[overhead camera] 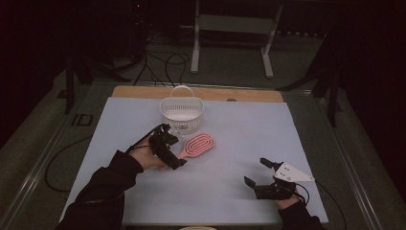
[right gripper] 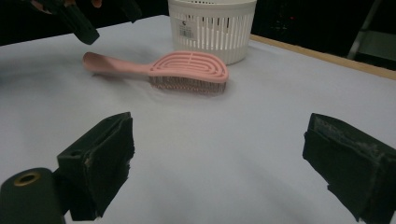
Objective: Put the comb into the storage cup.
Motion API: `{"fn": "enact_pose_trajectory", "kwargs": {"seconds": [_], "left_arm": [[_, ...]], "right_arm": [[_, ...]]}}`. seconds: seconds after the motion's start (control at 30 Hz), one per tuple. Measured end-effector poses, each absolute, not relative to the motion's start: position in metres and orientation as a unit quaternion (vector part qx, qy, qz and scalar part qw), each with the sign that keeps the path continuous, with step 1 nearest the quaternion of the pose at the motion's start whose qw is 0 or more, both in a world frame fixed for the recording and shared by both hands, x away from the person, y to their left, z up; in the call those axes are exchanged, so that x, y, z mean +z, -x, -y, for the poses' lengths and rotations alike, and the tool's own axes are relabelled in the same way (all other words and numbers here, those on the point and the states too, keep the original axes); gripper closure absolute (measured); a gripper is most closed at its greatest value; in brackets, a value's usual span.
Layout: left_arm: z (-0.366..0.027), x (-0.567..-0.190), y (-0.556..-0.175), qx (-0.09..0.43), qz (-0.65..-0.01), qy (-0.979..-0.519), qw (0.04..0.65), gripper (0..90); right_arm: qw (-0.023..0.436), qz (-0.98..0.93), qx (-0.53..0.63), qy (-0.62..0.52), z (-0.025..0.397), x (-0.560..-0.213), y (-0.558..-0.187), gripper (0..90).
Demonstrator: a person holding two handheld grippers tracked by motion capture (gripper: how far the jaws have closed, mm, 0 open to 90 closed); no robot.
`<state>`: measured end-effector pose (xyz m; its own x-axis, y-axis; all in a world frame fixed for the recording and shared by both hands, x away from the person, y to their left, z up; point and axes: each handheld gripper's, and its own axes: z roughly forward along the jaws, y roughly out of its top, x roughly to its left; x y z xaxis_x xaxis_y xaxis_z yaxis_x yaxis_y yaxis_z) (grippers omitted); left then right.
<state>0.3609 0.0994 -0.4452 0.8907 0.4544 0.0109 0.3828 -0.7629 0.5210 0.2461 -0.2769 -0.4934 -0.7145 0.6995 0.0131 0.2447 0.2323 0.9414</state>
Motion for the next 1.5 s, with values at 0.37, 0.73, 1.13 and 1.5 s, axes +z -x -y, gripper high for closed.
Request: {"fn": "enact_pose_trajectory", "kwargs": {"seconds": [0.37,0.73,1.13,1.5], "left_arm": [[-0.086,-0.454,-0.371,0.057,-0.225,-0.947,0.220,0.7],[-0.079,-0.460,-0.378,0.040,-0.231,-0.953,0.192,4.9],[-0.075,-0.468,-0.384,0.029,-0.224,-0.962,0.153,16.6],[-0.065,-0.472,-0.391,0.015,-0.229,-0.965,0.124,25.2]], "right_arm": [[0.213,-0.756,0.535,-0.312,0.277,-0.493,-0.246,8.5],[0.213,-0.755,0.537,-0.310,0.278,-0.493,-0.246,8.5],[0.211,-0.755,0.538,-0.310,0.277,-0.493,-0.246,8.5],[0.208,-0.754,0.539,-0.310,0.278,-0.493,-0.246,8.5]]}}
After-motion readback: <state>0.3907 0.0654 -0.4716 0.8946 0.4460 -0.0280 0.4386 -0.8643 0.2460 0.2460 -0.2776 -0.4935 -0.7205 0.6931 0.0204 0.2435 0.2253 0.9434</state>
